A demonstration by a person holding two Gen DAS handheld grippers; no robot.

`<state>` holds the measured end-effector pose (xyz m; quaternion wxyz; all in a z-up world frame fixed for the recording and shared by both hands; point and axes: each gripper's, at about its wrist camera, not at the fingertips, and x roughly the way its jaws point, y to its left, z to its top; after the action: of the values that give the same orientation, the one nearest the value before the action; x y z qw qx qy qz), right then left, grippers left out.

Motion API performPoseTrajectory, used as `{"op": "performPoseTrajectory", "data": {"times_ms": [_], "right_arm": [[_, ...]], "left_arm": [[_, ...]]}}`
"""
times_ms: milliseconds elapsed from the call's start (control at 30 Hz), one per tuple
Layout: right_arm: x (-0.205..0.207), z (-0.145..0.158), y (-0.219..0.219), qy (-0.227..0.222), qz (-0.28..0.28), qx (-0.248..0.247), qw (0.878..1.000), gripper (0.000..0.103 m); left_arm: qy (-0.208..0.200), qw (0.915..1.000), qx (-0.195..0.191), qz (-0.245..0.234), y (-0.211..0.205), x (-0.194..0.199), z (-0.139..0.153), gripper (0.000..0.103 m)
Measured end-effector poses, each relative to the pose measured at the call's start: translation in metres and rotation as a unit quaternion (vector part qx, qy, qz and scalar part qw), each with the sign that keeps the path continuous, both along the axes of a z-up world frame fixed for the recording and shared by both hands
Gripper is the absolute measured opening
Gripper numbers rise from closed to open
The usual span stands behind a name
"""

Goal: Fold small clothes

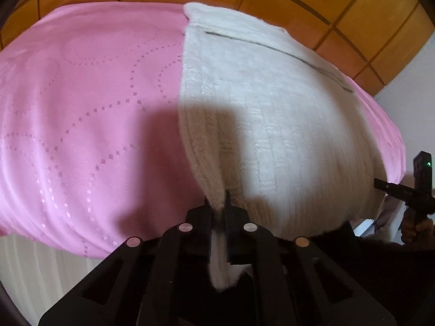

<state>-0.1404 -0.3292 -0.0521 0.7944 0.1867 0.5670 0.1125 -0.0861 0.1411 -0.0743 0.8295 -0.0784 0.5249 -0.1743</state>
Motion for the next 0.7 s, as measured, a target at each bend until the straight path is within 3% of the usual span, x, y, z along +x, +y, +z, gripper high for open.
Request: {"op": "performPoseTrajectory", "data": {"times_ms": [133, 200, 300, 400, 633, 700], "right_arm": [[0.011, 0.019, 0.000, -0.024, 0.004, 0.066, 0.997, 0.012], [0.019, 0.031, -0.006, -0.047, -0.013, 0.104, 0.993, 0.011], [0.041, 0.042, -0.015, -0.074, -0.042, 0.146, 0.986, 0.011], [0.067, 0.043, -0.022, -0.083, -0.067, 0.159, 0.981, 0.011], [0.133, 0.030, -0.044, -0.068, -0.123, 0.160, 0.977, 0.012], [0.151, 0.028, -0.048, -0.071, -0.143, 0.152, 0.975, 0.020]], "left_arm": [[-0.007, 0.9974, -0.071, 0.008, 0.009, 0.006, 0.017, 0.005], [-0.007, 0.9915, -0.128, 0.024, 0.017, 0.018, 0.027, 0.005], [-0.021, 0.9854, -0.166, 0.032, 0.017, 0.043, 0.040, 0.005], [-0.026, 0.9829, -0.178, 0.038, 0.009, 0.072, 0.046, 0.005], [0.000, 0.9774, -0.180, 0.110, 0.006, 0.160, 0.035, 0.005], [0.009, 0.9754, -0.178, 0.130, 0.006, 0.179, 0.032, 0.005]]}}
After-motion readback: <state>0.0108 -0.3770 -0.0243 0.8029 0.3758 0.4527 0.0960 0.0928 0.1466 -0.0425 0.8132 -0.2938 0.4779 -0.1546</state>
